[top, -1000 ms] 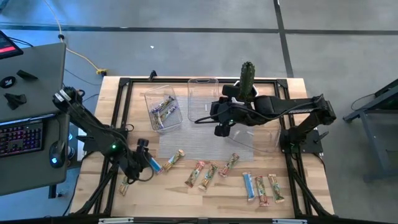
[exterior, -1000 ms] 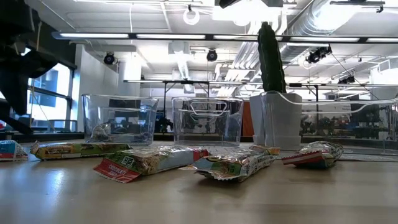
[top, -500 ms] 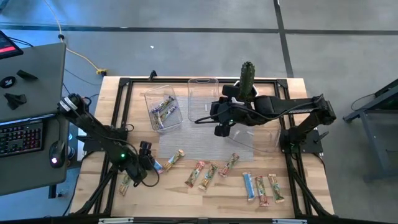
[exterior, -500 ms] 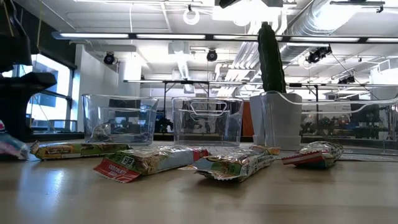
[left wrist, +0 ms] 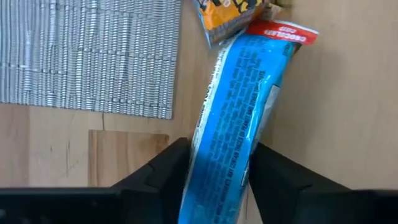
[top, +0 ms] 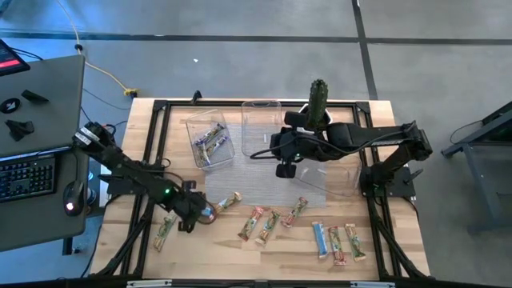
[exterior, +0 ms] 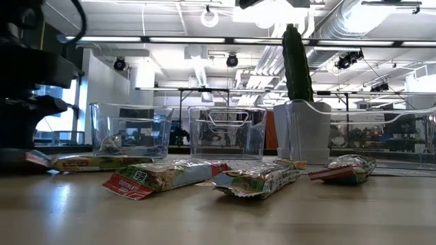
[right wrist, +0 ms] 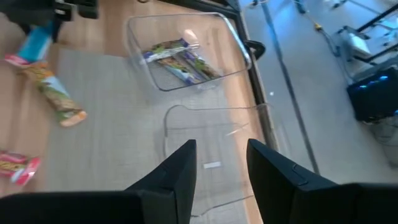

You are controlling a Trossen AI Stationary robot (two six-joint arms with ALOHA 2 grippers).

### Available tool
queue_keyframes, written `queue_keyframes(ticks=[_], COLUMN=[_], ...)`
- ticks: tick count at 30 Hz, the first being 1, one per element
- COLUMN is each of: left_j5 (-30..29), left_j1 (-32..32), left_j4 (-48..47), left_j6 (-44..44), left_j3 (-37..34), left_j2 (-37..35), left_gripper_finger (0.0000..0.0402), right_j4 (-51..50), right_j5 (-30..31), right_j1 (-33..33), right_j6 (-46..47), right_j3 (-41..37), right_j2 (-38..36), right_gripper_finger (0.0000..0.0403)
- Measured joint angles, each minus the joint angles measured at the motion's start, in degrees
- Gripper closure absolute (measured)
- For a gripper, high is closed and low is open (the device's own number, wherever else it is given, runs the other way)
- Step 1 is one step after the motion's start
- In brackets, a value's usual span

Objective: Pick and place Granola Bars by type
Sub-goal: Put the red granola bar into the middle bin

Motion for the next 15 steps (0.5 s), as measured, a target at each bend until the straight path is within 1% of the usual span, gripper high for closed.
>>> queue_keyframes(ticks=[4,7,12,14,15], left_j5=[2.58,5.07,7.03,6.35,4.92], left_j1=[2.31,3.62,5.33,6.21,6.62], left_j4=[1.08,0.76,-0.03,0.13,0.19], left_j6=[-1.50,-1.67,-0.31,1.41,2.59], left_j3=[-0.11,2.30,9.30,12.99,14.88], left_j2=[-0.64,-0.89,-1.51,-1.57,-1.63], left_gripper_finger=[0.0276,0.0281,0.0282,0.0282,0.0282], right_j4=[0.00,-0.03,-0.31,-1.68,-2.82], right_j5=[-0.75,-0.76,-0.75,-0.69,-0.58], right_j1=[0.00,0.00,0.07,0.42,0.68], right_j6=[-0.07,-0.11,-0.22,-0.11,0.19], right_j3=[0.00,0.00,0.00,0.00,-0.02], right_j2=[0.00,0.00,0.00,0.00,-0.07], right_gripper_finger=[0.0279,0.0279,0.0279,0.0279,0.0279])
